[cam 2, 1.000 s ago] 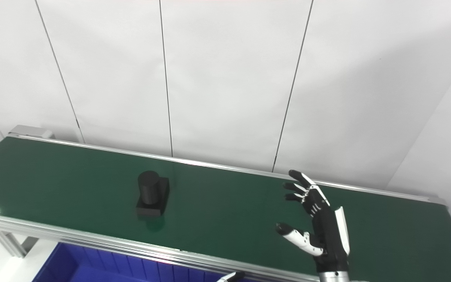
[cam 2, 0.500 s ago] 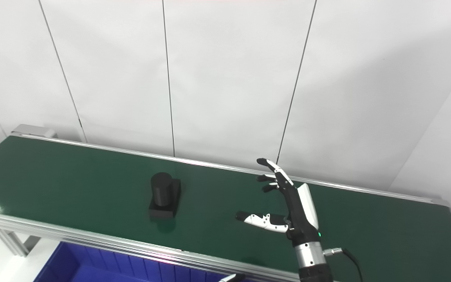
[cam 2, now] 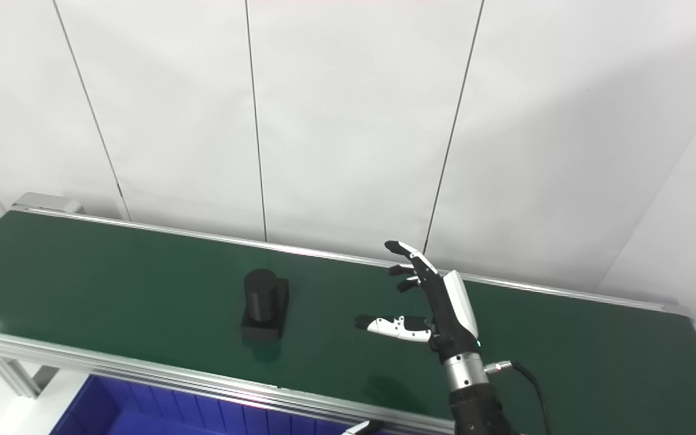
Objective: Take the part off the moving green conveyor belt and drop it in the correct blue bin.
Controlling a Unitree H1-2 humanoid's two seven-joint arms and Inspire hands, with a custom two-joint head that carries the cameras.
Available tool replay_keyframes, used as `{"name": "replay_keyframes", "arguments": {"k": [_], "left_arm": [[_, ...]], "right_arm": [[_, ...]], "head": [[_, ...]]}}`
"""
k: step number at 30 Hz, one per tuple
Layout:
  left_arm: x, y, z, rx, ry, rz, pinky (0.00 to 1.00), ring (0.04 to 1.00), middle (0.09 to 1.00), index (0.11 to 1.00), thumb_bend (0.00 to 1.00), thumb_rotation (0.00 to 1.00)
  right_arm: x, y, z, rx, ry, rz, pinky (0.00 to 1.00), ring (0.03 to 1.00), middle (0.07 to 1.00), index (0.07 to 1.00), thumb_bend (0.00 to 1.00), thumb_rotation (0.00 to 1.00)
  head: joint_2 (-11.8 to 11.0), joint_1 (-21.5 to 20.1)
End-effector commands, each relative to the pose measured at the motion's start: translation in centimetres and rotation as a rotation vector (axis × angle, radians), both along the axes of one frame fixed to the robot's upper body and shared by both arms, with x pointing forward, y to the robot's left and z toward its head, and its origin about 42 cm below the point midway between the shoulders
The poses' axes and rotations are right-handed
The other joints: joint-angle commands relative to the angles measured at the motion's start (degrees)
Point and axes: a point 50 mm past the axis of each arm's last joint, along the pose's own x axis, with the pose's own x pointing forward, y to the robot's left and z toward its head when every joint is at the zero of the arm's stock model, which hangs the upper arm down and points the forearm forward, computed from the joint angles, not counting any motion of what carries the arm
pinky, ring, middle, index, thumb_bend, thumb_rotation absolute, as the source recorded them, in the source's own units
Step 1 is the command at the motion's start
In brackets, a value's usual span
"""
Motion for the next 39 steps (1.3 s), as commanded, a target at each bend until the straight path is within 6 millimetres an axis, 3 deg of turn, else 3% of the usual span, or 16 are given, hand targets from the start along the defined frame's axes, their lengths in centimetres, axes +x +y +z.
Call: {"name": "replay_keyframes", "arguments": {"k": [1,8,17,19,21,22,27,39], "left_arm": [[0.7,-1.2,1.5,-0.054,-0.063,-0.026,0.88,0.882,0.899,0.879,0.92,0.83],[0.4,-1.5,1.6,-0.066,-0.06,-0.031,0.88,0.883,0.9,0.876,0.92,0.82],[0.1,-1.9,2.0,-0.082,-0.064,-0.042,0.87,0.87,0.896,0.873,0.94,0.83],[0.0,-2.0,2.1,-0.086,-0.065,-0.046,0.87,0.867,0.894,0.872,0.94,0.83],[-0.1,-2.1,2.2,-0.091,-0.063,-0.049,0.87,0.867,0.893,0.874,0.94,0.83],[-0.2,-2.1,2.2,-0.093,-0.063,-0.05,0.87,0.868,0.893,0.875,0.94,0.83],[-0.4,-2.2,2.3,-0.097,-0.067,-0.04,0.87,0.867,0.887,0.871,0.93,0.82],[-0.8,-2.8,2.7,-0.12,-0.07,-0.036,0.86,0.861,0.88,0.86,0.94,0.81]], "right_arm": [[1.4,0.8,2.3,0.009,-0.061,-0.009,0.57,0.692,0.815,0.802,0.89,0.29],[2.8,2.2,3.0,-0.002,-0.075,0.005,0.54,0.681,0.797,0.766,0.9,0.26],[4.5,4.3,3.4,-0.07,-0.037,0.045,0.53,0.673,0.814,0.787,0.9,0.29],[4.8,4.8,3.5,-0.086,-0.036,0.054,0.58,0.688,0.808,0.789,0.91,0.3],[5.1,5.3,3.5,-0.1,-0.038,0.057,0.71,0.698,0.794,0.784,0.91,0.32],[5.3,5.5,3.5,-0.106,-0.039,0.06,0.65,0.686,0.791,0.782,0.91,0.32],[5.9,6.7,3.4,-0.122,-0.024,0.078,0.55,0.667,0.795,0.783,0.92,0.32],[6.5,8.8,2.0,-0.157,0.016,0.107,0.5,0.602,0.782,0.776,0.93,0.32]], "head": [[0.3,-0.1],[0.2,0.2],[0.2,0.9],[0.1,1.1],[0.1,1.4],[0.1,1.4],[0.1,1.7],[0.3,2.4]]}}
